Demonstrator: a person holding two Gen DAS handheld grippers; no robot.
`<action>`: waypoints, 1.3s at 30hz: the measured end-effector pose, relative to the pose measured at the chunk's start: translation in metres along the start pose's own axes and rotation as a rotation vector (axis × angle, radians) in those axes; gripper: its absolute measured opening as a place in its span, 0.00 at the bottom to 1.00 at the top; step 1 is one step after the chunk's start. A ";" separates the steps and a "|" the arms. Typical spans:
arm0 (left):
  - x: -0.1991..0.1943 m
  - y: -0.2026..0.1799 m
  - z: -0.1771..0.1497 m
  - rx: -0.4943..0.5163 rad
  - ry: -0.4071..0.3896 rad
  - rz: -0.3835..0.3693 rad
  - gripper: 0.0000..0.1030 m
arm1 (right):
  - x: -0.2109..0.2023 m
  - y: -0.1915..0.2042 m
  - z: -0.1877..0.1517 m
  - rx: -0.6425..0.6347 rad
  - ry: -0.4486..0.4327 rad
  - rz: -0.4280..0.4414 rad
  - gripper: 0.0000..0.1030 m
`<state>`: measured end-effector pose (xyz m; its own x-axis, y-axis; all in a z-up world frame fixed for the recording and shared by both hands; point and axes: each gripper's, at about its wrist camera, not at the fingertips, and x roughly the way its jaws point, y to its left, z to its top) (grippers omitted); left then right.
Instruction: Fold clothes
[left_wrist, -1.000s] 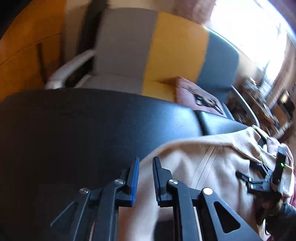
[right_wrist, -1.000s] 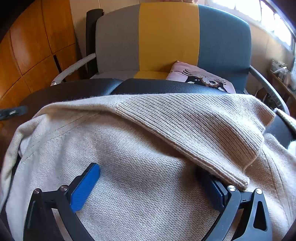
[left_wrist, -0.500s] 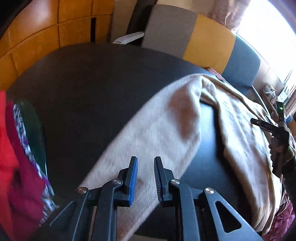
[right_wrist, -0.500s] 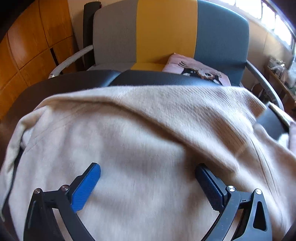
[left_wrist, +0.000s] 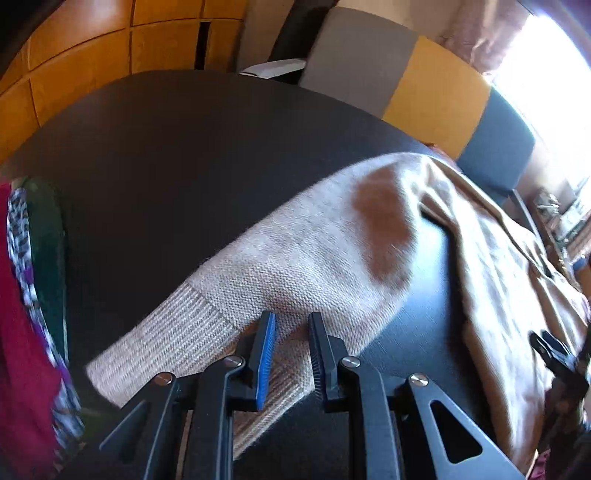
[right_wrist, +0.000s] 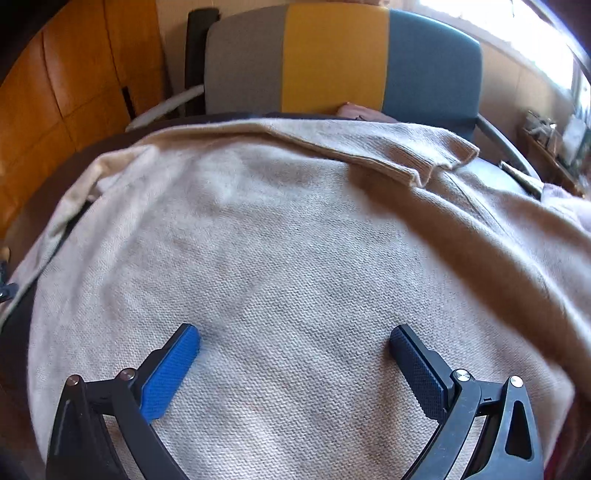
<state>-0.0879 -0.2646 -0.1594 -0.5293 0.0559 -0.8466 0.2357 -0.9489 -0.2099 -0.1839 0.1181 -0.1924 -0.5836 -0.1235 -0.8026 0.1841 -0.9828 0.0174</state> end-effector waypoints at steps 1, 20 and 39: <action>0.004 0.002 0.008 -0.005 0.002 0.023 0.17 | 0.000 0.000 -0.002 0.000 -0.009 0.000 1.00; 0.030 0.034 0.108 -0.233 -0.082 0.200 0.18 | -0.009 -0.002 -0.015 0.011 -0.032 0.015 1.00; -0.056 -0.031 -0.096 -0.071 -0.043 -0.224 0.22 | -0.036 0.038 -0.024 -0.001 0.054 0.037 1.00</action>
<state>0.0126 -0.2088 -0.1529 -0.6084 0.2478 -0.7539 0.1644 -0.8900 -0.4252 -0.1369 0.0887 -0.1778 -0.5326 -0.1518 -0.8326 0.2053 -0.9776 0.0469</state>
